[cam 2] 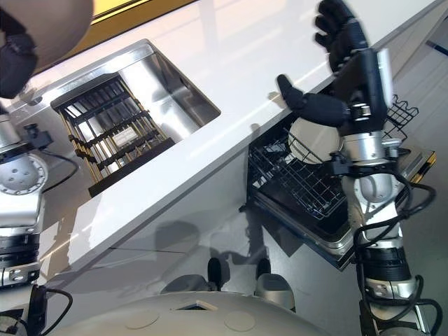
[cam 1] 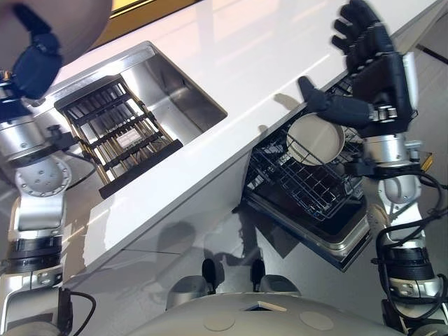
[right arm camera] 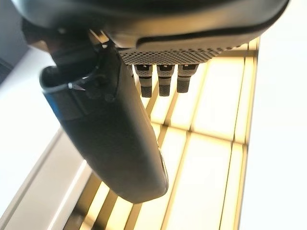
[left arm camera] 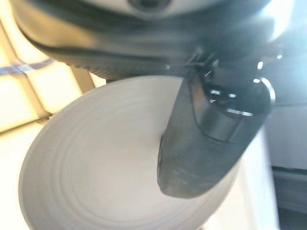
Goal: Pick up plates and place into dishwasher.
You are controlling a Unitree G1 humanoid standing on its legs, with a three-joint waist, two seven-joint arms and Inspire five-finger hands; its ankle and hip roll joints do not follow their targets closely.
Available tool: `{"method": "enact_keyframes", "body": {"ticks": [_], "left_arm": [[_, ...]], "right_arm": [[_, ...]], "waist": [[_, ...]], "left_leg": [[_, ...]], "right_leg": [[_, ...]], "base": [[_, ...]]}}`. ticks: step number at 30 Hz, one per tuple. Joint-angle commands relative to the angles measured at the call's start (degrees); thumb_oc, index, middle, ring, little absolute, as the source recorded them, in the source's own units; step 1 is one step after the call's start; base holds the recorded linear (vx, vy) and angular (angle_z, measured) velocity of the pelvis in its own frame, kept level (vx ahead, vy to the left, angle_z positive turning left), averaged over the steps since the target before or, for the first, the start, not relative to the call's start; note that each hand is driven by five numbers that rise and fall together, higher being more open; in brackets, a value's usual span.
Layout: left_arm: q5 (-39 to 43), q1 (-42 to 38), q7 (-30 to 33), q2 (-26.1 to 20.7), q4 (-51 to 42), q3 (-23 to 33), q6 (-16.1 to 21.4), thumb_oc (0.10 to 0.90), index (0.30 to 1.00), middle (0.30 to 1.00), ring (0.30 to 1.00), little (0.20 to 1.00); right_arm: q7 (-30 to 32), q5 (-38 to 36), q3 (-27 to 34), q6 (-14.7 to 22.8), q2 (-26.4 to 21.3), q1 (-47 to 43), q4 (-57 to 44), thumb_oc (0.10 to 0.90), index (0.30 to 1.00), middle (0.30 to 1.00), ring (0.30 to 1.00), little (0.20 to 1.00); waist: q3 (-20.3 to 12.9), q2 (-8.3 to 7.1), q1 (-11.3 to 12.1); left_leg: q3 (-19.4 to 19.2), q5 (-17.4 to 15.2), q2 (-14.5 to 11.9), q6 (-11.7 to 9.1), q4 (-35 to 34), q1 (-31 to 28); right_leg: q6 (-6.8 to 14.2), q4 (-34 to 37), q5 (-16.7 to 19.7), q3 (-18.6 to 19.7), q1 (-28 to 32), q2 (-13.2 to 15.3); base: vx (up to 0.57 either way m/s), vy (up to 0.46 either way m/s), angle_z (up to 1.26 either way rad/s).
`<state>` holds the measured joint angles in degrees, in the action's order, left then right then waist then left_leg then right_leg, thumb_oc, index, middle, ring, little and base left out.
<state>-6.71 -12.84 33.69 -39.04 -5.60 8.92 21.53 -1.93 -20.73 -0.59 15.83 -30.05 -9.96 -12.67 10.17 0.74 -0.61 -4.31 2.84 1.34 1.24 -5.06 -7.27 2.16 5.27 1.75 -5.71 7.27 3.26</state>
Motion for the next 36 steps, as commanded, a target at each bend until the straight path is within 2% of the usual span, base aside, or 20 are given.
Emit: {"method": "enact_keyframes", "body": {"ticks": [1, 6, 11, 20, 29, 36], "left_arm": [[-4.2, -10.7, 0.8, -1.0, -1.1, -6.9, 5.2, 0.100, 0.300, 0.300, 0.300, 0.200], [-4.1, -14.1, 0.1, 3.3, 0.2, -14.9, 5.4, 0.100, 0.300, 0.300, 0.300, 0.200], [-1.8, -14.5, -2.6, 6.9, 1.1, -19.3, 5.6, 0.100, 0.300, 0.300, 0.300, 0.200], [-1.4, -13.5, -6.6, 9.5, 2.2, -23.4, 5.3, 0.100, 0.300, 0.300, 0.300, 0.200], [0.4, -12.7, -9.5, 9.8, 3.0, -25.5, 7.2, 0.100, 0.300, 0.300, 0.300, 0.200], [3.7, -11.9, -14.3, 10.5, 3.6, -27.5, 6.8, 0.100, 0.300, 0.300, 0.300, 0.200]], "right_arm": [[0.0, -3.2, -1.3, 2.7, 0.7, -9.3, -5.5, 0.800, 0.900, 0.900, 0.900, 0.900], [0.8, -1.9, -6.5, 2.4, 3.9, -12.3, -4.1, 0.800, 0.900, 0.900, 0.900, 0.900], [1.7, -1.4, -9.5, 1.3, 5.9, -13.2, -1.8, 0.800, 0.900, 0.900, 0.900, 0.900], [1.5, -2.3, -10.8, -0.4, 7.1, -13.0, 1.3, 0.800, 0.900, 0.900, 0.900, 0.900], [-6.1, -6.2, -13.2, -8.3, 6.9, -11.2, 4.5, 0.800, 0.900, 0.900, 0.900, 0.900], [-7.0, -6.6, -14.4, -7.6, 6.8, -11.1, 6.0, 0.800, 0.900, 0.900, 0.900, 0.900]], "waist": [[-7.5, 1.39, -1.0], [-7.5, 1.29, -1.2], [-7.5, 1.07, -1.2], [-7.2, 0.78, -1.2], [-7.0, 0.59, -1.1], [-6.6, 0.46, -0.9]], "left_leg": [[0.4, -7.1, 1.9, -0.1, 1.8, -0.4], [0.3, -7.4, 2.0, 0.2, 1.7, -1.0], [0.0, -7.9, 1.9, 0.2, 1.6, -1.7], [-0.2, -8.0, 1.9, 0.5, 1.7, -1.9], [-0.1, -7.7, 1.9, 0.5, 1.3, -2.0], [0.0, -7.9, 1.9, 0.6, 1.7, -2.0]], "right_leg": [[-0.1, -7.7, -9.5, -3.1, -1.8, -4.0], [0.1, -7.7, -9.3, -2.8, -1.5, -4.1], [0.4, -7.5, -9.6, -2.7, -0.9, -4.1], [0.5, -7.4, -9.4, -2.4, -0.8, -4.3], [0.6, -7.3, -9.3, -2.7, -0.6, -4.2], [0.6, -7.3, -9.2, -2.9, -0.4, -4.1]], "base": [[0.00, 0.000, 0.00], [0.02, 0.003, -0.02], [0.01, -0.001, -0.01], [0.00, 0.000, 0.00], [0.00, 0.000, 0.00], [0.00, 0.000, 0.00]]}}
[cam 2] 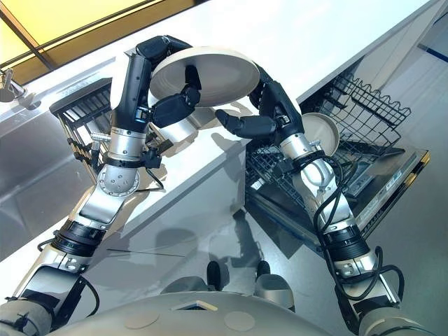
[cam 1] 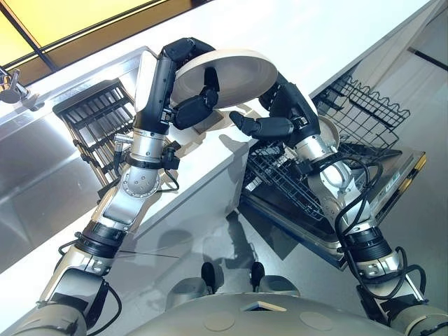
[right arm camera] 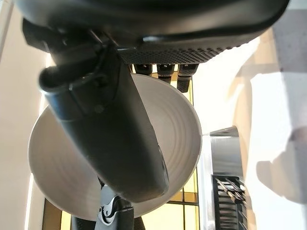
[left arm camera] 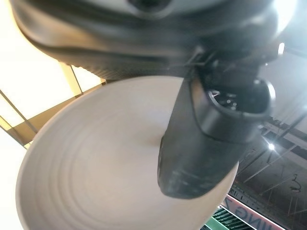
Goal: Pick up plates and place into dishwasher.
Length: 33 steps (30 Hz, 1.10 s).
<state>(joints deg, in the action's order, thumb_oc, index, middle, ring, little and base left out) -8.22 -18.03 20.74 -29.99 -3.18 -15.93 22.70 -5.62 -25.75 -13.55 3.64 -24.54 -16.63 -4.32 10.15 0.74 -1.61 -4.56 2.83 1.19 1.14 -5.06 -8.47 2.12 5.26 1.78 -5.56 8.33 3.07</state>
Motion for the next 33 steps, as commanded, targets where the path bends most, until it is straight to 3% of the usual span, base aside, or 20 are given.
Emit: {"method": "enact_keyframes", "body": {"ticks": [1, 2, 3, 4, 5, 12, 28, 29, 30, 33], "left_arm": [[6.3, -6.4, -2.5, 1.8, 1.3, -2.8, 5.7, 0.100, 0.300, 0.300, 0.300, 0.200], [6.9, -6.3, -3.4, 2.1, 1.6, -3.0, 5.8, 0.100, 0.300, 0.300, 0.300, 0.200], [8.5, -6.3, -4.7, 2.3, 1.9, -3.3, 5.8, 0.100, 0.300, 0.300, 0.300, 0.200], [10.4, -5.9, -6.4, 2.7, 1.9, -3.5, 5.5, 0.100, 0.300, 0.300, 0.300, 0.200], [12.3, -5.7, -8.4, 3.0, 2.1, -3.6, 5.7, 0.100, 0.300, 0.300, 0.300, 0.200], [23.5, -3.5, -19.2, 6.0, 3.5, -4.9, 0.9, 0.100, 0.300, 0.300, 0.300, 0.200], [30.0, -1.0, -26.6, 7.8, 7.5, -5.7, -2.4, 0.100, 0.300, 0.300, 0.300, 0.200], [32.2, -0.8, -27.4, 7.9, 8.0, -5.6, -3.9, 0.531, 0.669, 0.669, 0.669, 0.631], [32.8, -0.8, -27.2, 8.0, 8.1, -5.6, -4.3, 0.800, 0.900, 0.900, 0.900, 0.900], [35.4, -0.8, -27.1, 8.3, 9.4, -4.7, -4.2, 0.800, 0.900, 0.900, 0.900, 0.900]], "right_arm": [[-3.9, -1.6, -1.5, 4.6, 1.3, -4.5, -2.3, 0.800, 0.900, 0.900, 0.900, 0.900], [-4.4, -1.6, -1.6, 4.7, 1.3, -4.6, -2.1, 0.737, 0.846, 0.846, 0.846, 0.837], [-4.4, -1.9, -1.8, 4.9, 1.3, -4.6, -2.2, 0.410, 0.566, 0.566, 0.566, 0.510], [-4.6, -2.1, -1.8, 5.2, 1.3, -4.6, -2.3, 0.350, 0.514, 0.514, 0.514, 0.450], [-4.5, -2.3, -1.8, 5.1, 1.2, -4.6, -2.4, 0.100, 0.300, 0.300, 0.300, 0.200], [-4.4, -2.0, -1.4, 5.4, 2.1, -4.2, -2.3, 0.100, 0.300, 0.300, 0.300, 0.200], [-4.6, -4.9, -1.4, 4.6, 2.4, -3.9, -1.2, 0.100, 0.300, 0.300, 0.300, 0.200], [-4.6, -6.3, -1.3, 4.0, 2.4, -3.8, -1.2, 0.100, 0.300, 0.300, 0.300, 0.200], [-4.7, -6.7, -1.3, 3.8, 2.3, -3.8, -1.1, 0.100, 0.300, 0.300, 0.300, 0.200], [-4.7, -10.2, -0.7, 2.8, 2.5, -3.9, -0.2, 0.100, 0.300, 0.300, 0.300, 0.200]], "waist": [[-6.5, 0.45, 0.2], [-6.5, 0.45, 0.2], [-6.4, 0.47, 0.2], [-6.4, 0.48, 0.2], [-6.4, 0.48, 0.2], [-5.9, 0.56, 0.2], [-5.7, 0.73, 0.3], [-5.7, 0.73, 0.3], [-5.7, 0.73, 0.3], [-5.8, 0.77, 0.3]], "left_leg": [[0.3, -7.9, 2.1, 0.8, 1.8, -0.8], [0.3, -8.0, 2.1, 0.8, 1.8, -0.8], [0.4, -8.0, 2.2, 0.8, 1.8, -0.9], [0.4, -8.0, 2.1, 0.9, 1.8, -0.9], [0.4, -8.0, 2.2, 0.9, 1.8, -1.0], [0.4, -8.4, 2.2, 1.1, 2.6, -1.0], [0.3, -8.5, 2.2, 1.2, 3.0, -1.1], [0.3, -8.4, 2.2, 1.2, 2.9, -1.1], [0.3, -8.4, 2.2, 1.2, 2.9, -1.1], [0.5, -8.3, 2.1, 1.0, 2.7, -1.3]], "right_leg": [[0.6, -7.3, -9.3, -3.1, -1.5, -3.9], [0.6, -7.3, -9.3, -3.0, -1.5, -3.9], [0.6, -7.3, -9.3, -3.0, -1.4, -3.9], [0.6, -7.3, -9.3, -3.0, -1.4, -3.9], [0.6, -7.3, -9.3, -3.0, -1.3, -3.9], [0.7, -7.3, -9.1, -3.0, -1.2, -3.7], [0.5, -6.4, -8.7, -3.0, -0.7, -3.7], [0.5, -6.3, -8.6, -2.9, -0.7, -3.8], [0.5, -6.3, -8.6, -2.9, -0.6, -3.8], [0.4, -6.0, -8.5, -3.1, -0.3, -3.8]], "base": [[0.00, 0.000, 0.00], [0.00, 0.000, 0.00], [0.00, 0.000, 0.00], [0.00, 0.000, 0.00], [0.03, 0.003, 0.00], [0.00, 0.000, 0.00], [0.01, -0.001, 0.00], [0.00, 0.000, 0.00], [0.00, 0.000, 0.00], [0.01, -0.005, 0.00]]}}
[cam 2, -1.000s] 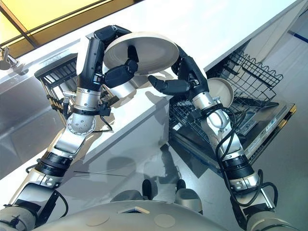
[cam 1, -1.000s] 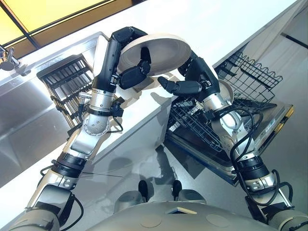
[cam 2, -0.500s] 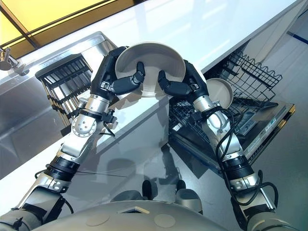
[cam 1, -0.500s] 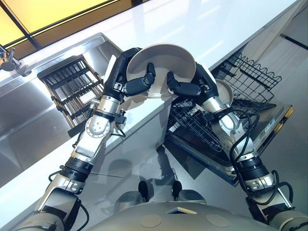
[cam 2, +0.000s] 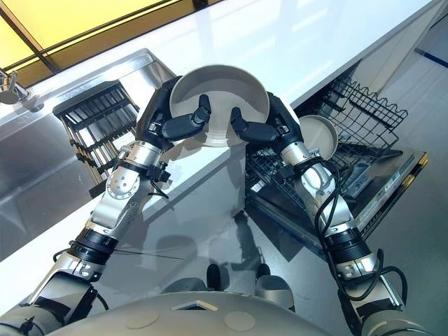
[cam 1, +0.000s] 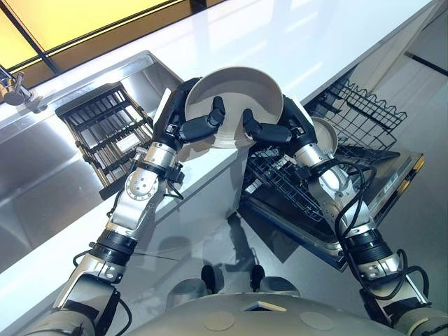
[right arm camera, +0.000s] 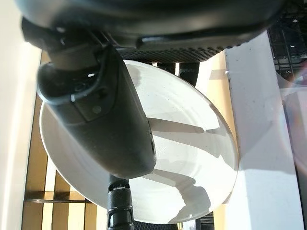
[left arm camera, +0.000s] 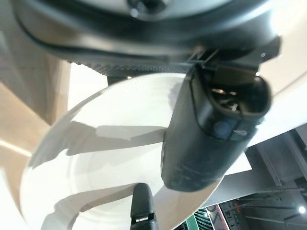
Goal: Pick up plates and place into dishwasher.
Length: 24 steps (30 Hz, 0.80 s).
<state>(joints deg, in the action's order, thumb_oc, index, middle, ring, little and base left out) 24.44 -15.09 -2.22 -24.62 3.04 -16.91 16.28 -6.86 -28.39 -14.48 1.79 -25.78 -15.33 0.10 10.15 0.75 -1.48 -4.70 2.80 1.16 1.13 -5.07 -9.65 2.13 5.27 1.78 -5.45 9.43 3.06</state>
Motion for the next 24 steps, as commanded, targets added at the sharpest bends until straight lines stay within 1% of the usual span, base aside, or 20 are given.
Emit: {"method": "enact_keyframes", "body": {"ticks": [1, 3, 6, 7, 8, 10, 12, 16, 18, 21, 22, 24], "left_arm": [[3.1, -3.8, -4.1, 2.8, 3.3, -3.5, 2.2, 0.800, 0.900, 0.900, 0.900, 0.900], [5.5, -4.7, -3.1, 1.7, 3.0, -1.3, 1.7, 0.800, 0.900, 0.900, 0.900, 0.900], [5.6, -5.8, -0.6, -0.3, 1.9, 1.8, 1.0, 0.800, 0.900, 0.900, 0.900, 0.900], [5.3, -6.2, -0.2, -0.8, 1.8, 2.6, 0.7, 0.800, 0.900, 0.900, 0.900, 0.900], [4.7, -6.9, 0.9, -2.0, 1.3, 4.1, -0.1, 0.800, 0.900, 0.900, 0.900, 0.900], [3.8, -7.4, 2.2, -3.3, 0.7, 5.8, -0.5, 0.800, 0.900, 0.900, 0.900, 0.900], [3.6, -7.6, 3.2, -4.9, -0.5, 7.8, -1.8, 0.800, 0.900, 0.900, 0.900, 0.900], [2.9, -7.4, 4.0, -7.6, -0.8, 11.4, -2.8, 0.800, 0.900, 0.900, 0.900, 0.900], [3.3, -7.5, 4.2, -8.2, -0.6, 12.2, -3.5, 0.800, 0.900, 0.900, 0.900, 0.900], [3.6, -7.1, 3.6, -9.6, 0.2, 13.7, -3.5, 0.800, 0.900, 0.900, 0.900, 0.900], [3.6, -7.0, 3.6, -10.0, 0.4, 13.9, -3.3, 0.800, 0.900, 0.900, 0.900, 0.900], [3.4, -6.7, 3.4, -10.7, 0.9, 14.8, -3.2, 0.800, 0.900, 0.900, 0.900, 0.900]], "right_arm": [[-3.4, -7.9, 0.3, 4.6, 3.7, -5.3, -4.5, 0.100, 0.300, 0.300, 0.300, 0.200], [-1.5, -10.8, 1.7, 4.2, 3.2, -6.0, -4.3, 0.100, 0.300, 0.300, 0.300, 0.200], [2.9, -12.2, 4.5, 5.9, 3.3, -7.0, -4.2, 0.100, 0.300, 0.300, 0.300, 0.200], [4.3, -11.9, 5.4, 6.6, 3.4, -7.2, -4.2, 0.100, 0.300, 0.300, 0.300, 0.200], [7.5, -11.0, 6.9, 8.1, 3.5, -7.8, -4.5, 0.100, 0.300, 0.300, 0.300, 0.200], [11.8, -8.7, 8.8, 10.7, 3.4, -8.4, -5.1, 0.100, 0.300, 0.300, 0.300, 0.200], [15.4, -6.0, 11.2, 12.7, 3.1, -8.7, -5.7, 0.100, 0.300, 0.300, 0.300, 0.200], [20.4, -4.1, 16.2, 15.9, 1.0, -8.5, -3.9, 0.100, 0.300, 0.300, 0.300, 0.200], [21.9, -4.9, 17.6, 16.6, 0.2, -8.4, -2.8, 0.100, 0.300, 0.300, 0.300, 0.200], [24.8, -4.8, 20.1, 18.0, -1.4, -7.9, -0.6, 0.100, 0.300, 0.300, 0.300, 0.200], [26.3, -3.3, 20.7, 18.4, -1.8, -7.6, 0.1, 0.100, 0.300, 0.300, 0.300, 0.200], [31.4, 5.0, 22.2, 19.3, -4.0, -7.3, 2.6, 0.100, 0.300, 0.300, 0.300, 0.200]], "waist": [[-5.8, 0.75, 0.2], [-6.0, 0.71, 0.3], [-6.2, 0.90, 0.5], [-6.3, 0.96, 0.5], [-6.3, 1.08, 0.6], [-6.4, 1.28, 0.6], [-6.5, 1.58, 0.7], [-6.5, 2.03, 1.0], [-6.6, 2.07, 1.0], [-6.7, 2.14, 1.2], [-6.8, 2.14, 1.2], [-6.8, 2.19, 1.2]], "left_leg": [[0.7, -8.2, 2.1, 1.0, 2.7, -0.2], [0.7, -8.1, 2.0, 0.9, 2.5, -0.2], [0.7, -8.0, 1.8, 0.7, 2.3, -0.1], [0.8, -8.0, 1.8, 0.7, 2.3, -0.1], [1.0, -7.9, 1.8, 0.7, 2.2, -0.1], [1.1, -7.9, 1.8, 0.7, 2.1, 0.0], [1.2, -7.8, 1.7, 0.7, 1.9, -0.1], [1.5, -7.3, 1.8, 0.6, 1.6, 0.2], [1.6, -7.2, 1.8, 0.7, 1.5, 0.2], [1.7, -7.1, 1.8, 0.6, 1.2, 0.1], [1.8, -7.1, 1.8, 0.5, 1.1, 0.1], [1.8, -7.0, 1.8, 0.5, 0.8, -0.1]], "right_leg": [[0.4, -6.0, -8.5, -3.2, -1.4, -3.7], [0.4, -5.8, -8.6, -3.5, -1.3, -3.6], [0.3, -5.6, -8.6, -3.8, -1.1, -3.6], [0.3, -5.5, -8.6, -3.9, -1.1, -3.6], [0.2, -5.4, -8.6, -4.0, -1.1, -3.7], [0.1, -5.3, -8.7, -4.0, -1.1, -3.6], [0.0, -5.2, -8.8, -4.1, -1.0, -3.6], [-0.1, -5.0, -8.5, -4.1, -1.1, -3.7], [-0.1, -5.0, -8.5, -4.2, -1.1, -3.7], [-0.1, -4.8, -8.6, -4.4, -0.9, -3.6], [-0.1, -4.8, -8.6, -4.4, -0.9, -3.6], [-0.1, -4.7, -8.6, -4.4, -0.9, -3.6]], "base": [[0.00, 0.000, 0.00], [0.00, 0.000, 0.00], [0.00, 0.000, 0.00], [0.00, 0.000, 0.00], [0.00, 0.000, 0.00], [0.00, 0.000, 0.00], [0.00, 0.000, 0.00], [-0.04, -0.001, 0.03], [-0.01, -0.002, 0.02], [0.00, 0.000, 0.00], [-0.01, -0.001, 0.03], [0.00, 0.000, 0.00]]}}
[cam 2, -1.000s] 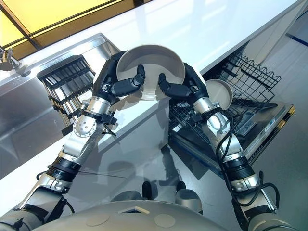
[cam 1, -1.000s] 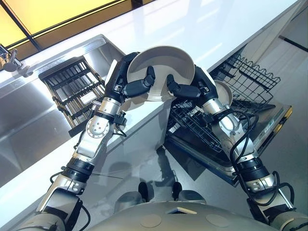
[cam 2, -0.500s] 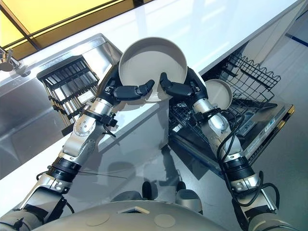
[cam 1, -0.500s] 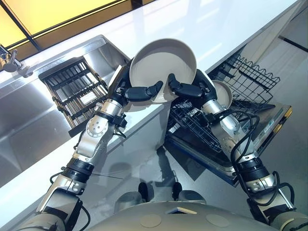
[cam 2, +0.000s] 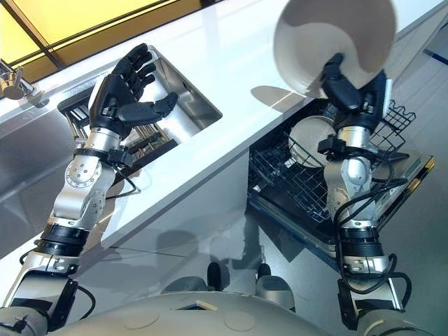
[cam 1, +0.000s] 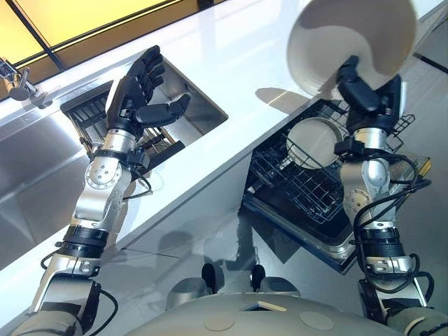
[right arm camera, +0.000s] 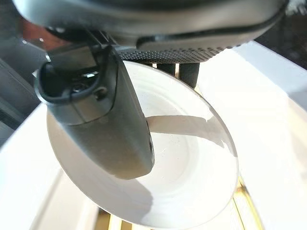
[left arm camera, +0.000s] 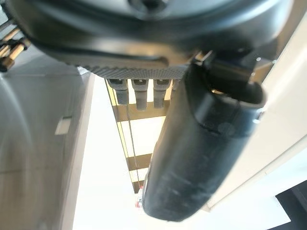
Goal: Pick up plates and place into dishwasher.
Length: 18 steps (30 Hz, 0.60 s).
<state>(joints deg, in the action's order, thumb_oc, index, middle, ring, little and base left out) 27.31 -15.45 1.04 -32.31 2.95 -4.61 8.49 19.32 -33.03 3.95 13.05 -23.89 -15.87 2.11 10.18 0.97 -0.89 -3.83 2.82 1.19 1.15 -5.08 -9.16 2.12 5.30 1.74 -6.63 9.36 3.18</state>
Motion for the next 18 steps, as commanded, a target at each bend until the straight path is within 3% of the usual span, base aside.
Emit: {"method": "enact_keyframes", "body": {"ticks": [1, 2, 6, 8, 13, 18], "left_arm": [[0.1, -6.1, 0.3, -3.3, 1.2, 2.7, 4.9, 0.800, 0.900, 0.900, 0.900, 0.900], [0.1, -5.9, 0.7, -3.9, 1.2, 3.2, 5.1, 0.800, 0.900, 0.900, 0.900, 0.900], [-0.4, -3.7, 0.9, -5.0, 0.1, 6.1, 4.3, 0.800, 0.900, 0.900, 0.900, 0.900], [-1.6, -1.9, 0.9, -5.4, -0.8, 8.6, 4.0, 0.800, 0.900, 0.900, 0.900, 0.900], [-2.7, 2.9, 1.4, -5.5, -2.6, 15.5, 4.1, 0.800, 0.900, 0.900, 0.900, 0.900], [-4.6, 4.1, 3.7, -5.6, -1.7, 17.5, 4.4, 0.800, 0.900, 0.900, 0.900, 0.900]], "right_arm": [[8.1, 15.1, 4.4, 7.6, -6.9, -6.6, 1.7, 0.100, 0.300, 0.300, 0.300, 0.200], [13.2, 24.1, 4.9, 5.9, -9.0, -6.5, 3.4, 0.100, 0.300, 0.300, 0.300, 0.200], [19.7, 41.2, 7.2, -1.9, -15.5, -4.5, 5.6, 0.100, 0.300, 0.300, 0.300, 0.200], [18.1, 47.5, 8.6, -6.6, -18.0, -2.3, 5.9, 0.100, 0.300, 0.300, 0.300, 0.200], [8.3, 55.5, 10.3, -12.8, -18.4, 7.3, 4.9, 0.100, 0.300, 0.300, 0.300, 0.200], [2.5, 58.0, 8.7, -15.8, -17.0, 10.9, 5.0, 0.100, 0.300, 0.300, 0.300, 0.200]], "waist": [[-6.8, 1.99, 0.7], [-6.8, 2.02, 0.7], [-6.7, 1.94, 0.6], [-6.6, 1.86, 0.5], [-5.9, 2.16, -0.6], [-5.3, 2.46, -1.4]], "left_leg": [[1.0, -7.0, 1.8, 0.4, 0.8, -0.6], [1.0, -7.0, 1.8, 0.4, 0.8, -0.6], [0.9, -6.9, 1.7, 0.4, 0.6, -0.7], [0.9, -6.8, 1.8, 0.4, 0.6, -0.6], [0.2, -6.7, 1.5, 0.6, 0.5, -0.5], [-0.3, -7.1, 1.2, 0.5, 0.3, -0.9]], "right_leg": [[0.0, -4.7, -8.5, -3.2, -0.8, -3.8], [0.0, -4.7, -8.5, -3.1, -0.8, -3.8], [0.2, -4.7, -8.5, -2.9, -0.8, -3.8], [0.3, -4.9, -8.5, -2.6, -1.0, -3.7], [0.3, -5.9, -8.8, -1.9, -2.0, -3.5], [0.5, -6.8, -9.5, -1.9, -2.2, -3.2]], "base": [[0.00, 0.000, 0.00], [0.00, 0.000, 0.00], [0.00, 0.000, 0.00], [0.00, 0.000, 0.00], [-0.01, 0.039, -0.02], [0.01, 0.038, -0.07]]}}
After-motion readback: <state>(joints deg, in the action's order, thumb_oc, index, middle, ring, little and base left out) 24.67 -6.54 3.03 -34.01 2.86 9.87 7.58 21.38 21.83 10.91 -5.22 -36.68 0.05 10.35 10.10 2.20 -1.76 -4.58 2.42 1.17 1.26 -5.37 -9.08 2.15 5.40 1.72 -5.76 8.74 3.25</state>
